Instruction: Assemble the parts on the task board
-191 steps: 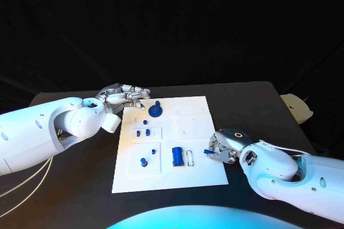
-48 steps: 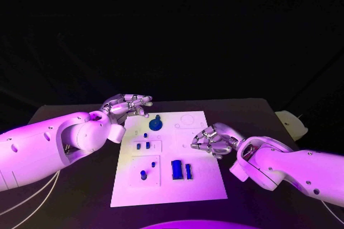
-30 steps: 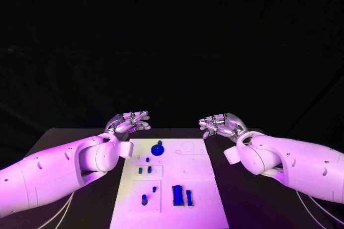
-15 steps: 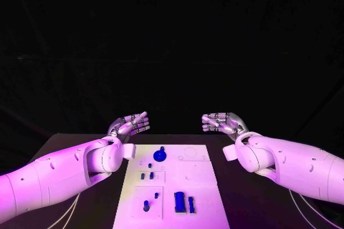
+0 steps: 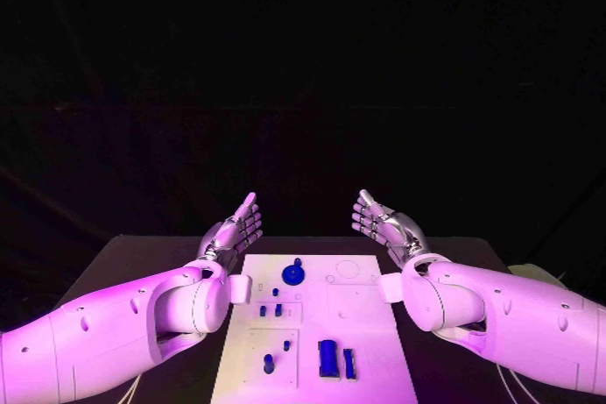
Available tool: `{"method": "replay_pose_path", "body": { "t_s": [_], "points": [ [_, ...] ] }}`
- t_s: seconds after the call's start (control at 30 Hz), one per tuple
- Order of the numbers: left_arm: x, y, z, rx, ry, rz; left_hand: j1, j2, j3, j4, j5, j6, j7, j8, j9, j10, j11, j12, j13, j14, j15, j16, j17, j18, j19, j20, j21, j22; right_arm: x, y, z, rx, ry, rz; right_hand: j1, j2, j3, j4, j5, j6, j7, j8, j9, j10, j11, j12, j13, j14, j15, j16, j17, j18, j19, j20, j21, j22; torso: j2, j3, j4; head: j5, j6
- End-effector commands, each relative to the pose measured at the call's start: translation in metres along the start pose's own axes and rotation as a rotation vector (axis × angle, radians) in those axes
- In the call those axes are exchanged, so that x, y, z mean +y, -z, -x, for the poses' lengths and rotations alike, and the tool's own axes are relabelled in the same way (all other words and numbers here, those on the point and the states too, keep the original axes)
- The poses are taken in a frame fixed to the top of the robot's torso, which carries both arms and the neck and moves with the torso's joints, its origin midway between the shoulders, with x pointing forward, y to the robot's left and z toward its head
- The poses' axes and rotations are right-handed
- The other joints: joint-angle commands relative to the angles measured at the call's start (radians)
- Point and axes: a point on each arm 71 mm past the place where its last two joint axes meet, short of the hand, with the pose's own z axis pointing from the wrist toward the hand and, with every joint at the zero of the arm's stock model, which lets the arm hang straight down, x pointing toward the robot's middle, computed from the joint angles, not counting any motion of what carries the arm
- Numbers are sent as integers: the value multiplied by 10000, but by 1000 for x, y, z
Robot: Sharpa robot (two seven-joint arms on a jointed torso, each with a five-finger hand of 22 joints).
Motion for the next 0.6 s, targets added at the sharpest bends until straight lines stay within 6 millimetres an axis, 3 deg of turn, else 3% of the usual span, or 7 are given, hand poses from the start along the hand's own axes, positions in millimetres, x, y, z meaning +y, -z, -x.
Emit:
{"method": "replay_pose_path", "body": {
  "t_s": [0.03, 0.07, 0.1, 0.23, 0.27, 0.6],
  "points": [
    [-7, 7, -3, -844, -1116, -908, -2079, 38, -345, -247, -87, -1377, -666, -67, -41, -1404, -771, -147, -33, -1243, -518, -531, -40, -918, -1063, -422, -864, -67, 3, 7, 5, -1347, -98, 188, -2094, -8, -20, -137, -282, -1438, -756, -71, -960, -1652, -186, -60, -77, -1674, -66, -64, -349, -1017, -1397, -980, -87, -1015, 17, 47, 73, -6, 3],
    [-7, 8, -4, -873, -1168, -947, -2251, 38, -373, -247, -87, -1494, -666, -67, -41, -1519, -771, -147, -33, -1347, -518, -531, -40, -918, -1151, -458, -864, -67, 3, 9, 5, -1398, -129, 181, -2268, -8, -20, -137, -282, -1556, -756, -71, -960, -1790, -186, -60, -77, -1813, -66, -64, -375, -1017, -1510, -980, -87, -1099, 17, 47, 73, -6, 3],
    [-7, 9, -5, -898, -1212, -982, -2426, 38, -1090, -247, -87, -1607, -666, -67, -41, -1635, -771, -147, -33, -1448, -518, -531, -40, -918, -1238, -497, -864, -67, 3, 10, 4, -1437, -153, 176, -2434, -8, -20, -137, -282, -1671, -756, -71, -960, -1922, -186, -60, -77, -1947, -66, -64, -1088, -1017, -1622, -980, -87, -1180, 17, 47, 73, -6, 3],
    [-8, 12, -8, -947, -1300, -1052, -3079, 38, -1090, -247, -87, -2040, -666, -67, -41, -2075, -771, -147, -33, -1840, -518, -531, -40, -918, -1570, -631, -864, -67, 3, 11, 4, -1481, -180, 169, -3099, -8, -20, -137, -282, -2129, -756, -71, -960, -2446, -186, -60, -77, -2481, -66, -64, -1088, -1017, -2062, -980, -87, -1504, 17, 47, 73, -6, 3],
    [-8, 12, -8, -947, -1300, -1052, -3220, 38, -1090, -247, -87, -2132, -666, -67, -41, -2170, -771, -147, -33, -1926, -518, -531, -40, -918, -1646, -1332, -864, -67, 3, 11, 4, -1481, -180, 169, -3242, -8, -20, -137, -282, -2226, -756, -71, -960, -2559, -186, -60, -77, -2590, -66, -64, -1088, -1017, -2157, -980, -87, -1573, 17, 47, 73, -6, 3],
    [-8, 12, -8, -947, -1300, -1052, -4325, 38, -1090, -247, -87, -2867, -666, -67, -41, -2919, -771, -147, -33, -2584, -518, -531, -40, -918, -2190, -1332, -864, -67, 3, 11, 4, -1481, -180, 169, -4355, -8, -20, -137, -282, -2993, -756, -71, -960, -3435, -186, -60, -77, -3491, -66, -64, -1088, -1017, -2900, -980, -87, -2114, 17, 47, 73, -6, 3]
  ]
}}
